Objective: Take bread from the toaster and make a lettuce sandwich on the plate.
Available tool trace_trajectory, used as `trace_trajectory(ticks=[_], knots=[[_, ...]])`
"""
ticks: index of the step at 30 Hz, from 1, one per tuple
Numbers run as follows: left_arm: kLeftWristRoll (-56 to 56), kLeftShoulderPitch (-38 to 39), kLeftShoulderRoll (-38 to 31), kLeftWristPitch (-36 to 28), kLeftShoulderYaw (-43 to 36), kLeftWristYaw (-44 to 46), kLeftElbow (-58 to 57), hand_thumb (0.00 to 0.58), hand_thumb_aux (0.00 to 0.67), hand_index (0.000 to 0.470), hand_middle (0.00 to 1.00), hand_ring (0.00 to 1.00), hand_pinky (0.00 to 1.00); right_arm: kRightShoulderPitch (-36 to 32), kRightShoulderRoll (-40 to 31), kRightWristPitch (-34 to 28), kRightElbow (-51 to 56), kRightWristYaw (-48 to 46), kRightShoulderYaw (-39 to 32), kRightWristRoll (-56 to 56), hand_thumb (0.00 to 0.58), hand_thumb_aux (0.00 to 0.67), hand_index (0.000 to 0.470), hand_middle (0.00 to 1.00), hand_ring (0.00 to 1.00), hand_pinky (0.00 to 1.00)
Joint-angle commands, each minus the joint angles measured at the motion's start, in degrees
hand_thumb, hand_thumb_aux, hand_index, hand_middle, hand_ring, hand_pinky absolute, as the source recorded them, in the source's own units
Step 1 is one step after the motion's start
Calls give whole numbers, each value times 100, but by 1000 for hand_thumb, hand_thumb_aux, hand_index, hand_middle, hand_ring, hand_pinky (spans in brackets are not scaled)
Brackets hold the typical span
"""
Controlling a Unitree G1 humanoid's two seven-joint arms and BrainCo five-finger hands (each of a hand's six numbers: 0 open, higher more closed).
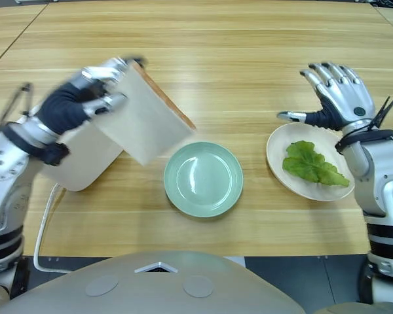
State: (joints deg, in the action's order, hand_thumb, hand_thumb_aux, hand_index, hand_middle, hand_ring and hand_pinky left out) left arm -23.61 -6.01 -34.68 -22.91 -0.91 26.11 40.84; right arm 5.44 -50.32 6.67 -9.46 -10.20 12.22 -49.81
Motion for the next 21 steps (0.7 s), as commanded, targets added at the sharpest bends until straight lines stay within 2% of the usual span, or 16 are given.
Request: trace_trajectory(ticks=[1, 5, 10, 15, 19, 20, 21], knots=[[563, -117, 545, -281, -1468, -13, -424, 580, 670, 470, 0, 0, 0, 536, -415, 70, 732, -632, -99, 243, 0, 0, 0, 0, 0, 0], [1255, -141, 1080, -82, -2342, -150, -1312, 580, 670, 470, 0, 0, 0, 675, -624, 22, 1293, -914, -100, 484, 0, 0, 0, 0, 0, 0], [2554, -345, 1323, 579, -3164, -320, -2283, 580, 670, 470, 0, 0, 0, 289, -725, 172, 1844, -963, -585, 512, 0, 0, 0, 0, 0, 0], [3634, -709, 1358, 1283, -3414, -498, -2998, 580, 670, 470, 0, 0, 0, -145, -779, 317, 2299, -604, -982, 318, 0, 0, 0, 0, 0, 0], [4186, -843, 1405, 1612, -3497, -522, -3176, 580, 670, 470, 0, 0, 0, -364, -821, 507, 2631, -320, -1271, 262, 0, 0, 0, 0, 0, 0], [4292, -847, 1416, 1665, -3494, -529, -3184, 572, 594, 417, 0, 0, 0, -392, -823, 532, 2685, -286, -1335, 253, 0, 0, 0, 0, 0, 0], [4378, -842, 1425, 1699, -3483, -542, -3186, 458, 363, 254, 0, 0, 0, -414, -828, 547, 2720, -260, -1383, 255, 0, 0, 0, 0, 0, 0]])
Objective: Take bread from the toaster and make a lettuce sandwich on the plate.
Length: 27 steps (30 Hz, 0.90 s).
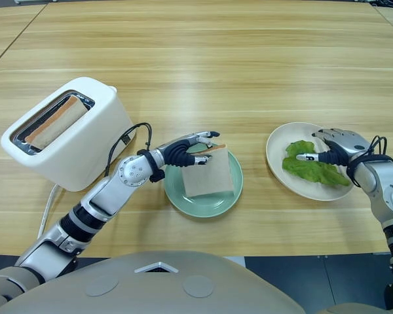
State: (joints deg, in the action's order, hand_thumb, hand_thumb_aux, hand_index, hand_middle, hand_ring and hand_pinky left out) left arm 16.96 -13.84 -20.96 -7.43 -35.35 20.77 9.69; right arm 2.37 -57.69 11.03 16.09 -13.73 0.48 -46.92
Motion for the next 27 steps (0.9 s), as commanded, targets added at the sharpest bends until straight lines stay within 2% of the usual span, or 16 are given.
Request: trace_trajectory(ticks=[1, 2, 3, 4, 5, 6, 7, 9, 10, 11, 15, 21, 27], knots=[[390, -49, 66, 182, -23, -21, -72, 40, 24, 17, 0, 0, 0, -125, -97, 130, 191, 111, -245, -23, 0, 0, 0, 0, 0, 0], [433, -35, 94, 194, 9, -16, -61, 0, 0, 0, 0, 0, 0, -123, -109, 146, 204, 123, -269, -4, 0, 0, 0, 0, 0, 0], [455, -26, 120, 196, 43, 3, -43, 0, 0, 0, 0, 0, 0, -122, -120, 156, 220, 131, -296, 9, 230, 150, 105, 0, 0, 0], [467, -21, 144, 189, 85, 24, -3, 0, 0, 0, 0, 0, 0, -123, -128, 166, 243, 143, -323, 21, 438, 339, 238, 0, 0, 0], [464, -23, 164, 160, 137, 43, 58, 0, 0, 0, 0, 0, 0, -128, -135, 173, 268, 157, -346, 24, 456, 360, 253, 0, 0, 0], [467, -24, 183, 132, 196, 59, 127, 0, 0, 0, 0, 0, 0, -136, -138, 182, 289, 168, -366, 30, 509, 436, 306, 0, 0, 0], [469, -27, 198, 94, 260, 68, 199, 0, 0, 0, 0, 0, 0, -145, -140, 191, 307, 180, -381, 31, 536, 486, 341, 0, 0, 0], [466, -35, 212, 34, 387, 99, 347, 0, 0, 0, 0, 0, 0, -183, -134, 220, 318, 276, -393, 12, 562, 552, 387, 0, 0, 0], [455, -47, 217, 11, 445, 128, 412, 0, 0, 0, 0, 0, 0, -175, -138, 215, 298, 317, -378, 14, 579, 644, 452, 0, 0, 0], [450, -55, 219, -10, 498, 154, 474, 0, 0, 0, 0, 0, 0, -165, -143, 219, 262, 359, -357, 26, 580, 667, 468, 0, 0, 0], [467, -56, 210, -47, 668, 209, 570, 0, 0, 0, 0, 0, 0, -71, -154, 328, -96, 570, -165, 188, 580, 670, 470, 0, 0, 0], [317, 20, 66, -238, 1254, 300, 1135, 0, 0, 0, 0, 0, 0, 413, 127, 861, -1897, 169, 216, 1372, 580, 670, 470, 0, 0, 0], [82, -225, -307, -462, 2284, 496, 1696, 0, 0, 0, 0, 0, 0, 493, 497, 1305, -3025, -712, -555, 2056, 580, 670, 470, 0, 0, 0]])
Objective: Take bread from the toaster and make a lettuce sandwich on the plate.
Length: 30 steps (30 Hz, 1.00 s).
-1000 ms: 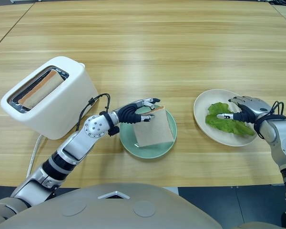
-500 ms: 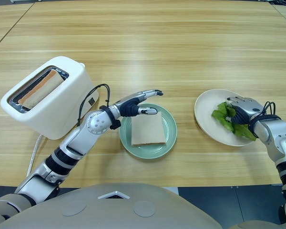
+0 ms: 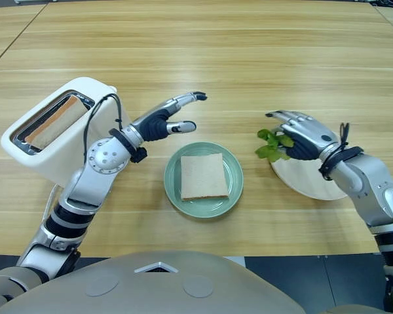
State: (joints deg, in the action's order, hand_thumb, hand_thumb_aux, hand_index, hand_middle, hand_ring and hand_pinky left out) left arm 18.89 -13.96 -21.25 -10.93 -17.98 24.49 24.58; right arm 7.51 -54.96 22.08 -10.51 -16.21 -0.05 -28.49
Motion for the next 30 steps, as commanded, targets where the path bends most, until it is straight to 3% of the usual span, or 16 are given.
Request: trace_trajectory(ticks=[1, 8, 15, 19, 20, 22, 24, 25, 27, 28, 30], knots=[[-187, -309, -392, -142, 824, 143, 235, 0, 0, 0, 0, 0, 0, -95, 309, 291, -394, -624, -735, 216, 580, 670, 470, 0, 0, 0], [-153, -747, -1415, 310, 2213, 9, -145, 0, 0, 0, 0, 0, 0, -1149, 1226, 1018, 136, -848, -1846, -183, 580, 670, 470, 0, 0, 0], [235, -736, -2232, 778, 2669, -66, -198, 0, 0, 0, 0, 0, 0, -1684, 1825, 1425, 425, -422, -2109, -765, 580, 670, 470, 0, 0, 0], [430, -228, -2734, 1159, 2505, 372, -85, 0, 0, 0, 0, 0, 0, -1679, 1904, 1455, 523, -228, -2160, -1191, 580, 670, 470, 0, 0, 0], [486, 4, -2894, 1304, 2492, 512, -45, 0, 0, 0, 0, 0, 0, -1675, 1898, 1451, 570, -180, -2174, -1327, 570, 583, 409, 0, 0, 0], [509, 280, -3081, 1427, 2681, 637, 27, 0, 0, 0, 0, 0, 0, -1670, 1888, 1472, 664, -83, -2201, -1519, 509, 436, 306, 0, 0, 0], [441, 323, -3182, 1408, 2936, 692, 52, 0, 0, 0, 0, 0, 0, -1654, 1872, 1472, 703, -25, -2208, -1632, 441, 342, 240, 0, 0, 0], [398, 386, -3249, 1393, 3090, 749, 82, 0, 0, 0, 0, 0, 0, -1662, 1854, 1462, 743, 23, -2219, -1746, 288, 194, 136, 0, 0, 0], [340, 502, -3315, 1425, 3337, 808, 170, 0, 0, 0, 0, 0, 0, -1668, 1832, 1456, 823, 83, -2238, -1880, 40, 24, 17, 0, 0, 0], [320, 544, -3322, 1431, 3419, 824, 223, 0, 0, 0, 0, 0, 0, -1663, 1833, 1459, 846, 107, -2237, -1898, 0, 0, 0, 0, 0, 0], [363, 688, -3359, 1420, 3582, 874, 312, 0, 0, 0, 0, 0, 0, -1651, 1829, 1463, 860, 147, -2233, -1944, 0, 0, 0, 0, 0, 0]])
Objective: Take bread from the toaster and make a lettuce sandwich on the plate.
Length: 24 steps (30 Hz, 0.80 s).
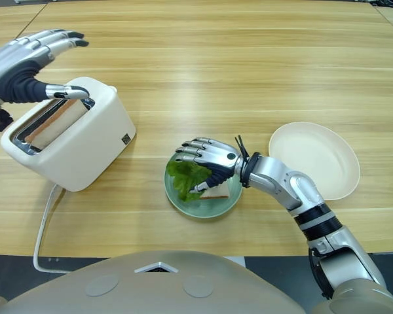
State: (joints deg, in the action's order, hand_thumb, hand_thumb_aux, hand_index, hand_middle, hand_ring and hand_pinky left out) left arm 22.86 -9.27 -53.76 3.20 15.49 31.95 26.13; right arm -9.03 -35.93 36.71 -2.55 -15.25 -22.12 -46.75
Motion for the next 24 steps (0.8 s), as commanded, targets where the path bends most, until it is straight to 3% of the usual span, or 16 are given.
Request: trace_trajectory(ticks=[1, 5, 11, 13, 14, 16, 17, 20, 24], knots=[[44, 333, -146, 1, 353, 149, 172, 0, 0, 0, 0, 0, 0, 8, -79, -1, 58, 83, -16, -152, 0, 0, 0, 0, 0, 0], [475, 1044, -379, 19, 805, 377, 31, 0, 0, 0, 0, 0, 0, 39, -104, -77, -73, 389, 210, -180, 0, 0, 0, 0, 0, 0], [1019, 1309, -559, -32, 414, 481, -423, 0, 0, 0, 0, 0, 0, 119, -152, -264, -107, 822, 585, -155, 0, 0, 0, 0, 0, 0], [1209, 1287, -591, 9, 174, 445, -624, 319, 221, 155, 0, 0, 0, 84, -161, -284, 1, 927, 590, -219, 0, 0, 0, 0, 0, 0], [1233, 1296, -582, 42, 83, 451, -647, 449, 352, 247, 0, 0, 0, 64, -166, -296, 37, 958, 584, -236, 0, 0, 0, 0, 0, 0], [1227, 1279, -548, 82, -65, 479, -663, 520, 455, 319, 0, 0, 0, 19, -171, -348, 113, 1034, 603, -268, 0, 0, 0, 0, 0, 0], [1245, 1260, -547, 117, -123, 459, -686, 580, 670, 470, 0, 0, 0, -9, -171, -377, 166, 1083, 624, -283, 0, 0, 0, 0, 0, 0], [1145, 1079, -511, 250, -189, 274, -727, 580, 670, 470, 0, 0, 0, -58, -182, -462, 281, 1213, 686, -319, 0, 0, 0, 0, 0, 0], [877, 274, -311, 244, 115, -345, -723, 580, 670, 470, 0, 0, 0, -174, -175, -725, 520, 1368, 736, -466, 0, 0, 0, 0, 0, 0]])
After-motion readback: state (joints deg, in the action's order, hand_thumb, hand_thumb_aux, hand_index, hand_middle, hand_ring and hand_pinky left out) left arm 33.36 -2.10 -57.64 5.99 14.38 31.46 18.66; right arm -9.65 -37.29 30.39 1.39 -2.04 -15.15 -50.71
